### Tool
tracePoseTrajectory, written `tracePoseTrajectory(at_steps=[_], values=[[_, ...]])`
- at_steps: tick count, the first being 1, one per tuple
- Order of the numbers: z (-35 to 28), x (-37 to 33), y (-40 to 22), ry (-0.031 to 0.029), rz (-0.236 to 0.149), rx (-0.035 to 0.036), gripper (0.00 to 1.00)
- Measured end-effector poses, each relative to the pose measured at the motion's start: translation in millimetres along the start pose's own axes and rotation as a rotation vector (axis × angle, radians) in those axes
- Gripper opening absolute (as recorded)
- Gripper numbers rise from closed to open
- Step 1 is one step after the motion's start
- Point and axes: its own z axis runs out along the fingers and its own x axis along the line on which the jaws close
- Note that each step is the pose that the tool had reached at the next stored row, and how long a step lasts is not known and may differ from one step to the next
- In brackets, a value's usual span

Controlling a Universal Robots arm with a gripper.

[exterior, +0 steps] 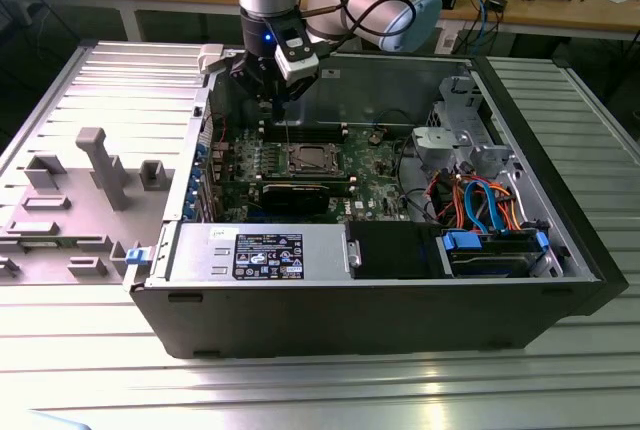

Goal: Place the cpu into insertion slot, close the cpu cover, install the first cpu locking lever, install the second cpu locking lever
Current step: 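Install the first cpu locking lever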

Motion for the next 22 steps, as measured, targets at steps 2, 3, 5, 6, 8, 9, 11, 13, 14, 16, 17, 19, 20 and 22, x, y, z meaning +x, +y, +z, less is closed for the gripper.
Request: tracePoseTrajectory(at_steps=[2,3,5,6,8,9,11,13,14,16,17,19,20,22], values=[[0.0,0.0,0.0,-0.0001,0.0,0.0,0.11],[0.1,0.1,0.4,0.0,0.0,0.0003,0.11],[0.5,-2.7,1.7,0.0001,0.0,0.0,0.11],[0.7,-4.3,2.1,0.0003,0.0,0.0,0.11],[1.2,-8.0,2.5,0.0006,0.0,0.0001,0.11],[1.6,-10.2,2.7,0.0006,0.0,0.0,0.11],[2.3,-12.4,2.9,0.0005,0.0,-0.0001,0.11],[3.2,-15.2,3.0,0.0006,0.0,0.0,0.11],[3.4,-16.0,3.1,0.0007,0.0,0.0,0.11],[3.8,-16.9,3.1,0.0007,0.0,0.0001,0.11],[3.9,-17.1,3.1,0.0007,0.0,0.0,0.11],[4.0,-17.5,3.2,0.0007,0.0,0.0001,0.11],[4.0,-17.5,3.2,0.0008,0.0,0.0001,0.11],[4.5,-17.6,3.2,0.0007,0.0,0.0001,0.11]])
